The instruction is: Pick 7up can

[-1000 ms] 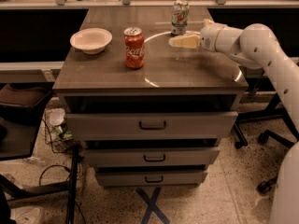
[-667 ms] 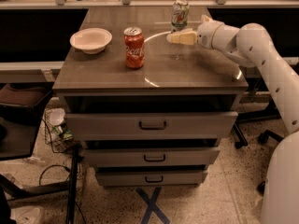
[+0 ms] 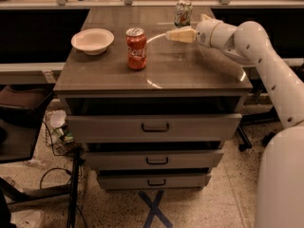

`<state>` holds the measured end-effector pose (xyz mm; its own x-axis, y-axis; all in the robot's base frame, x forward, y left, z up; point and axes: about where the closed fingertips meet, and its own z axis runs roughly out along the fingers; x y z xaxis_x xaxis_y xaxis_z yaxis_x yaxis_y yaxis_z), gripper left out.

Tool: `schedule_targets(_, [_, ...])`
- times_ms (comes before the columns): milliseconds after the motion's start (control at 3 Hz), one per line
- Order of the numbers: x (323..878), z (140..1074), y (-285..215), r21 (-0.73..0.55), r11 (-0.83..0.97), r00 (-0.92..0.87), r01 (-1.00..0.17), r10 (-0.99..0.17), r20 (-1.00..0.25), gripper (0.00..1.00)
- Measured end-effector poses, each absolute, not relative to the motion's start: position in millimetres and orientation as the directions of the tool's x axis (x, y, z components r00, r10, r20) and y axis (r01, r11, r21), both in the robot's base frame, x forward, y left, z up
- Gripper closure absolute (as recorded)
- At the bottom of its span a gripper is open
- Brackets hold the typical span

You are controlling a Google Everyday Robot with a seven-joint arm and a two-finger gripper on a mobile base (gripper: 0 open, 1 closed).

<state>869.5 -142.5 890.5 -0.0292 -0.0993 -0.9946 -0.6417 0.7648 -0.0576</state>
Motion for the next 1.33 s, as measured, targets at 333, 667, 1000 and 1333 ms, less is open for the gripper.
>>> schedule_targets(333, [879.7,890.2,-141.3,-0.059,0.768,-0.027,-0.638,-0.099,-0.995,0.0])
schedule_targets(667, [894.4,888.8,-138.3,-0.043,0.772,-0.017,-0.634,-0.07,-0.997,0.0])
schedule_targets(1000, [904.3,888.9,-135.0,-0.03,0.774,-0.009,-0.633,-0.046,-0.999,0.0])
schedule_targets(1333, [914.7,892.4,-126.6,-0.015,0.772,0.007,-0.636,-0.013,-1.0,0.0])
